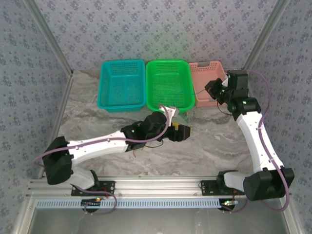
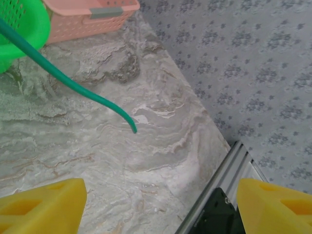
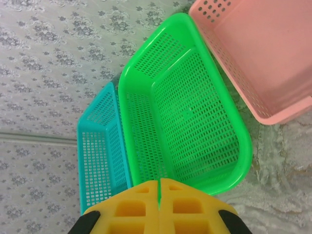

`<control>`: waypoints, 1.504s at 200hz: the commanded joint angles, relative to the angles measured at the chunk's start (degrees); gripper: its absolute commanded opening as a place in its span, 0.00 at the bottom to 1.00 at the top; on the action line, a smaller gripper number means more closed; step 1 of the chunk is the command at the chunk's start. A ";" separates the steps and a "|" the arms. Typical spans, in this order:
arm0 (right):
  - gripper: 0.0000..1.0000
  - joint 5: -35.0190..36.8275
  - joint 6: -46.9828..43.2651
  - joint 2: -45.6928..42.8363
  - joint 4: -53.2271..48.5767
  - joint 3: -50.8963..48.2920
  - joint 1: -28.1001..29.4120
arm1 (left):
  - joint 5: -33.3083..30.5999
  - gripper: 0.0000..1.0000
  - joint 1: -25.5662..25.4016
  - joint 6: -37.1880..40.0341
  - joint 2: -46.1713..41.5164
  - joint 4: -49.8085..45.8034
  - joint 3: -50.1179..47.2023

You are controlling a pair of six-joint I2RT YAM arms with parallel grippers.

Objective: Untangle the cables

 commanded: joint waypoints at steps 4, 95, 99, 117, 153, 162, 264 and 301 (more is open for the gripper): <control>0.00 0.23 5.90 -1.92 -0.98 -0.44 0.72 | -3.54 0.80 -0.04 -1.83 3.49 4.99 2.98; 0.00 0.58 9.37 -5.84 -1.19 -5.45 1.33 | -8.56 0.56 0.88 -0.70 5.28 11.38 1.74; 0.00 0.57 9.45 -5.92 -1.28 -5.47 1.32 | -8.72 0.55 0.88 -0.58 5.19 11.32 1.64; 0.00 0.50 9.60 -6.31 -1.19 -5.97 1.41 | -9.87 0.26 0.88 -0.02 4.60 9.83 1.43; 0.00 1.61 8.04 -6.57 -1.78 -5.11 0.69 | -10.97 0.00 0.79 1.17 2.26 6.49 -1.04; 0.00 1.79 7.01 -6.31 -1.42 -4.40 0.04 | -10.50 0.00 0.79 1.85 1.54 4.66 -1.75; 0.00 1.34 -7.85 2.57 -1.70 10.09 -2.27 | -4.51 0.00 -1.38 12.37 -2.33 -13.82 -6.02; 0.00 -0.34 -12.68 5.15 -1.75 12.31 -2.26 | -2.62 0.00 -3.28 16.53 0.57 -18.01 -3.29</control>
